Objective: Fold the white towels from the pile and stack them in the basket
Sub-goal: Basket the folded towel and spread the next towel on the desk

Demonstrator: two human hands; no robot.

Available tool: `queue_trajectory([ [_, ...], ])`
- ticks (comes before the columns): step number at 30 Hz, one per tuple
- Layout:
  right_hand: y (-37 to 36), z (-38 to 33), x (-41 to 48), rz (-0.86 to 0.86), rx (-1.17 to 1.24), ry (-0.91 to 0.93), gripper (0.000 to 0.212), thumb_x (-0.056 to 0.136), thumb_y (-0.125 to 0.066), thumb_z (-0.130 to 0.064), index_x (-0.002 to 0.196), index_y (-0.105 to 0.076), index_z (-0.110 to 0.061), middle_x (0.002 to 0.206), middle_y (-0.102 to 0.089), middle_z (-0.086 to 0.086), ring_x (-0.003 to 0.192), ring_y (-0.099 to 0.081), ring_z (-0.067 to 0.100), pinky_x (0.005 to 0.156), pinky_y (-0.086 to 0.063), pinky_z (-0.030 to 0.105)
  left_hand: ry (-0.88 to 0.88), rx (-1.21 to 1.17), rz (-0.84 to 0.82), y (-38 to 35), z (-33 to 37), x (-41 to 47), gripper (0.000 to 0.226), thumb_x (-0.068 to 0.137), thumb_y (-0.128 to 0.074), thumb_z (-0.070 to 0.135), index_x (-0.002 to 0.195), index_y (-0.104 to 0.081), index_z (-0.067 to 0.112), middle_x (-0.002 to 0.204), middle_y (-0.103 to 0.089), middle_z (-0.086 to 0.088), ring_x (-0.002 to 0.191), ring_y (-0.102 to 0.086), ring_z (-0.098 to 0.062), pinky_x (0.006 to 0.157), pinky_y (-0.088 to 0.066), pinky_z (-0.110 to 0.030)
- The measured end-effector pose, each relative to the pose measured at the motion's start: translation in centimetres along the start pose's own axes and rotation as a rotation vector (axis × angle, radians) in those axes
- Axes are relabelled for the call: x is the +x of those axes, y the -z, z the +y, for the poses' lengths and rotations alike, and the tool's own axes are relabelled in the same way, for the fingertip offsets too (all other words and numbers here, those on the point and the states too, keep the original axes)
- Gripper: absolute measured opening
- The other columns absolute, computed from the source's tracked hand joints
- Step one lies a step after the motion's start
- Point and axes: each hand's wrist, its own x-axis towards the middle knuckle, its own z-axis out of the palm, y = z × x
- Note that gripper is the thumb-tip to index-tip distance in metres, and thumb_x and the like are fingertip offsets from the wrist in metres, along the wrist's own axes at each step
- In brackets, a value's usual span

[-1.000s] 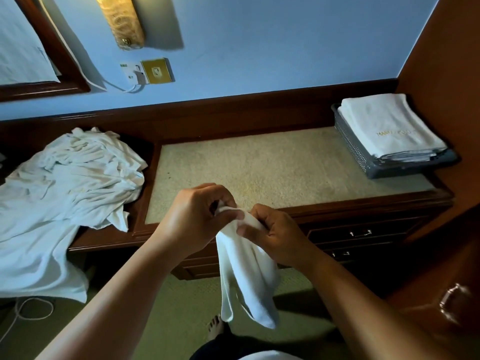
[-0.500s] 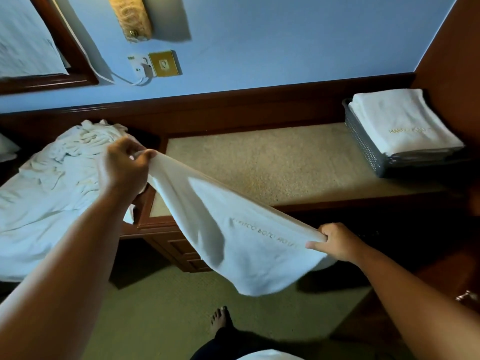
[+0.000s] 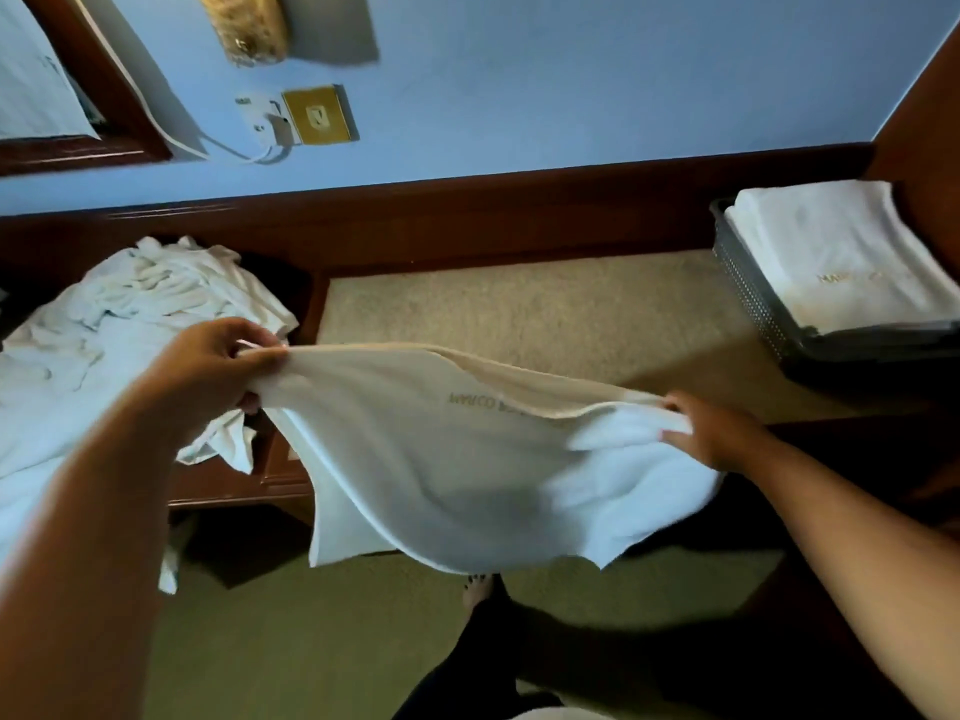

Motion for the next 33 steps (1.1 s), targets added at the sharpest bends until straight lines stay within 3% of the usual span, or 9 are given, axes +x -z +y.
queue_trajectory([
  [5,-2.5,0.9,0.7,-0.2,-0.141,-0.068,0.062,0.098,-0.061,-0.035,0.149,-0.038,-0.007,0.151,-0.045,0.011,0.138,-0.044,0.026,0.111,-0.03,0.03,-0.034,-0.018,-0.272,-2.1,4.3,-1.5,0.016,0.096,-0.064,0.012,0.091,-0.078,0.018,0.072,-0.056,-0.009,0.056,-0.047,-0.019,0.047,-0.04,-0.023],
  [9,-3.9,0.5,0.1,-0.15,-0.089,-0.096,0.025,0.094,-0.057,-0.027,0.118,-0.061,-0.024,0.12,-0.069,0.003,0.106,-0.065,0.022,0.091,-0.05,0.035,-0.045,-0.195,-0.439,-3.6,6.6,-3.9,0.022,0.096,-0.058,0.009,0.107,-0.076,0.017,0.068,-0.062,0.001,0.055,-0.056,-0.007,0.046,-0.047,-0.018],
  [11,-4.2,-2.0,-0.9,-0.108,-0.042,-0.061,0.032,0.093,-0.061,-0.029,0.124,-0.061,-0.024,0.115,-0.07,0.002,0.099,-0.067,0.019,0.086,-0.051,0.03,-0.024,-0.387,-0.511,-4.9,6.9,-5.5,0.026,0.092,-0.059,0.009,0.113,-0.074,0.013,0.073,-0.06,-0.007,0.062,-0.057,-0.013,0.054,-0.052,-0.022],
  [14,-3.5,-8.1,-5.3,-0.126,0.272,0.088,0.062,0.08,-0.078,-0.046,0.135,-0.051,-0.035,0.107,-0.064,-0.009,0.088,-0.065,0.006,0.078,-0.051,0.022,0.055,-0.577,-0.514,-7.9,6.8,-8.1,0.025,0.096,-0.054,0.006,0.109,-0.075,0.01,0.078,-0.057,-0.014,0.066,-0.057,-0.017,0.06,-0.055,-0.026],
  [17,-2.6,-14.7,-11.2,-0.184,0.654,0.269,0.079,0.066,-0.086,-0.057,0.132,-0.042,-0.049,0.117,-0.057,-0.017,0.103,-0.061,0.0,0.086,-0.055,0.023,0.119,-0.669,-0.497,-11.9,7.4,-11.8,0.026,0.1,-0.05,0.001,0.108,-0.073,0.007,0.076,-0.057,-0.014,0.063,-0.058,-0.018,0.062,-0.056,-0.028],
  [19,-3.4,-17.5,-13.5,-0.015,0.715,0.357,0.08,0.069,-0.082,-0.06,0.135,-0.041,-0.044,0.125,-0.053,-0.021,0.112,-0.057,-0.002,0.089,-0.053,0.023,0.12,-0.696,-0.473,-14.0,7.7,-14.0,0.024,0.099,-0.052,-0.001,0.107,-0.074,0.007,0.076,-0.061,-0.013,0.067,-0.061,-0.019,0.068,-0.057,-0.03],
  [23,-4.5,-18.6,-14.3,0.399,0.754,0.43,0.02,0.094,-0.066,-0.034,0.108,-0.059,-0.021,0.096,-0.062,-0.008,0.086,-0.062,0.009,0.071,-0.051,0.031,0.08,-0.724,-0.408,-14.8,8.1,-16.8,0.018,0.098,-0.057,0.0,0.102,-0.075,0.003,0.082,-0.071,-0.011,0.078,-0.068,-0.021,0.074,-0.06,-0.031],
  [28,-3.8,-18.6,-15.9,0.41,0.769,0.571,0.02,0.102,-0.056,-0.03,0.11,-0.056,-0.012,0.09,-0.051,-0.003,0.075,-0.054,0.01,0.064,-0.041,0.021,0.029,-0.845,-0.51,-12.5,8.4,-19.1,0.004,0.096,-0.063,0.008,0.094,-0.066,0.005,0.089,-0.064,-0.014,0.09,-0.062,-0.028,0.09,-0.053,-0.041],
  [33,-3.5,-20.0,-18.0,0.357,1.02,0.527,0.038,0.1,-0.051,-0.045,0.125,-0.056,-0.015,0.102,-0.065,0.002,0.093,-0.066,0.018,0.079,-0.055,0.039,-0.098,-0.94,-0.643,-11.2,7.7,-20.1,0.025,0.085,-0.051,-0.003,0.105,-0.064,0.003,0.09,-0.064,-0.019,0.088,-0.066,-0.028,0.093,-0.054,-0.041],
])
